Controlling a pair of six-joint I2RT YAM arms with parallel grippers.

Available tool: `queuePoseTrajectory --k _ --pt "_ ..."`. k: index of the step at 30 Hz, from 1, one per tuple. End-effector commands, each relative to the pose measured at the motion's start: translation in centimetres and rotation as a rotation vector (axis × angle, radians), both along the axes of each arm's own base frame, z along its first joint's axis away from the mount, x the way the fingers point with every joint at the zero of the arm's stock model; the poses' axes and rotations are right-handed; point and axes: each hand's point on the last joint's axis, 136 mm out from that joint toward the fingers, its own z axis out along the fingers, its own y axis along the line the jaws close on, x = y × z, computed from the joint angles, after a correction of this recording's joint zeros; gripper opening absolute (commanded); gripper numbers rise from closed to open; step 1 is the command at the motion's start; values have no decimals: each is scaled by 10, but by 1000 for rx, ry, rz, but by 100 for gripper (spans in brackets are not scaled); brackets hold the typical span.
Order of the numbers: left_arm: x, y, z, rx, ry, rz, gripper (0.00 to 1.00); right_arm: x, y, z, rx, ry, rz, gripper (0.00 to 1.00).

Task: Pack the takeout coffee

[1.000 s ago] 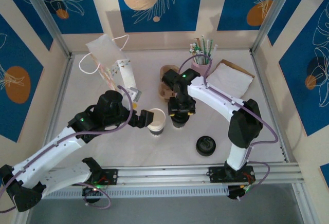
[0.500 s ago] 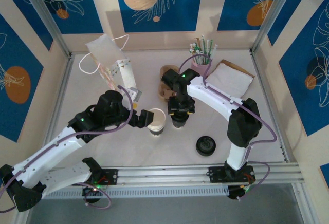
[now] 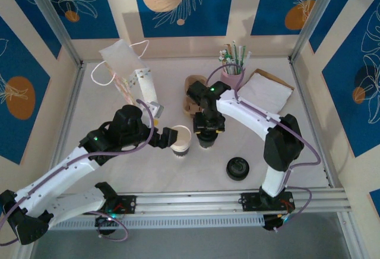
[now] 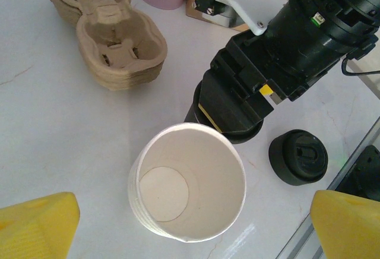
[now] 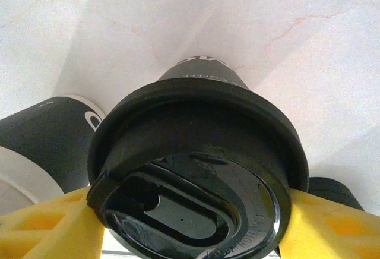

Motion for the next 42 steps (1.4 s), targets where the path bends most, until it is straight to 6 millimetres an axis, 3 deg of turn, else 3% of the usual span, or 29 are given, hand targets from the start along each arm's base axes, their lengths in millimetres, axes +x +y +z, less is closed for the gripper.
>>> queuePoseTrajectory --k 1,8,16,22,30,38,42 --pt "2 -1 2 -21 -3 5 100 -46 -10 -55 -79 262 -16 68" --pt "2 -1 4 -23 -5 7 100 -53 -15 -72 -99 294 -28 69" --pt "3 0 3 -22 -6 15 100 -49 -19 -64 -124 275 -20 69" --pt "3 1 4 -23 -8 19 100 -56 -22 -86 -148 319 -29 68" --pt "2 4 6 -23 -12 26 100 -40 -19 -50 -125 238 -17 70" --pt "1 6 5 -23 -8 33 100 -39 -15 -59 -115 254 -17 73" --pt "1 9 7 -17 -12 43 100 -35 -13 -44 -106 218 -15 74"
